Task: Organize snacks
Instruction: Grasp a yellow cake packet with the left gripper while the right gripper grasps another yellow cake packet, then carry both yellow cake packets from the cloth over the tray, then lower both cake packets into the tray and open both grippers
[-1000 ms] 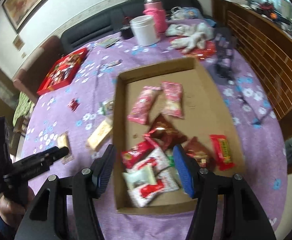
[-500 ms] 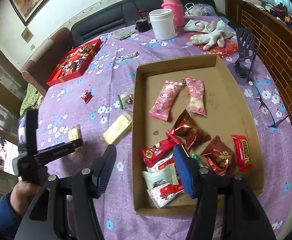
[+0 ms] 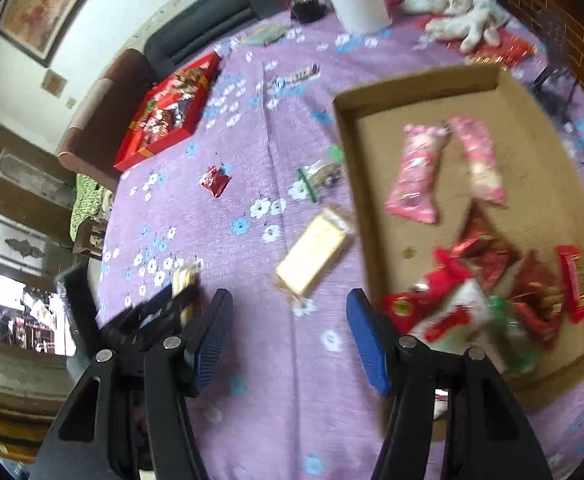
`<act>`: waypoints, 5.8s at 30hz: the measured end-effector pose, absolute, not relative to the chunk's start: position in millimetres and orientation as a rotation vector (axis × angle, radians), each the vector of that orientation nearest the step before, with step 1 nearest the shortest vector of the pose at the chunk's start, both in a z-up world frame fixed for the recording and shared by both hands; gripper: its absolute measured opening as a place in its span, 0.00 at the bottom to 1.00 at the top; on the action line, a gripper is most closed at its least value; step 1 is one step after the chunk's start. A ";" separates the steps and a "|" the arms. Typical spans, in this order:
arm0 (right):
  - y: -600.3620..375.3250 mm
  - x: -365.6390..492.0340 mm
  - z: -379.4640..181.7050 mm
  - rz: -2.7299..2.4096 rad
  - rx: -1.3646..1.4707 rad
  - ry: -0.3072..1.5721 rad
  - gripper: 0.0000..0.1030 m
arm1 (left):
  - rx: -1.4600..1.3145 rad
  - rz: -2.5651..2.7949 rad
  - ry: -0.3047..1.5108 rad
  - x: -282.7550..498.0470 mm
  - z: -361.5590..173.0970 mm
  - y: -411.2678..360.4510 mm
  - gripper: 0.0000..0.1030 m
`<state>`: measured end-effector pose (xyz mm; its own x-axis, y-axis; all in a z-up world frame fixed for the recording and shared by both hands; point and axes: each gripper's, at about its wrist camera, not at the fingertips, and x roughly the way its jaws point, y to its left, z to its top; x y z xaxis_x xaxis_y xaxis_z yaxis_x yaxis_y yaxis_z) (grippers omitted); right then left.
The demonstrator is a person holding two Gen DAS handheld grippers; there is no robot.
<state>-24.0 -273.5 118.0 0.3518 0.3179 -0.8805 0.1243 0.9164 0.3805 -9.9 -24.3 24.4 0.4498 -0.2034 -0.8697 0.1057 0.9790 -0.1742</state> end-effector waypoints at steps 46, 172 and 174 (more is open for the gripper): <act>-195.4 -19.9 52.5 0.115 0.193 1.407 0.31 | 0.099 -0.217 1.084 -28.0 22.0 -18.1 0.34; -429.6 -51.7 92.9 -0.092 0.262 1.252 0.33 | 0.192 -0.553 1.010 -42.8 65.7 -298.4 0.34; -429.4 -52.9 94.4 -0.091 0.260 1.249 0.33 | 0.191 -0.554 1.012 -43.0 66.4 -298.0 0.36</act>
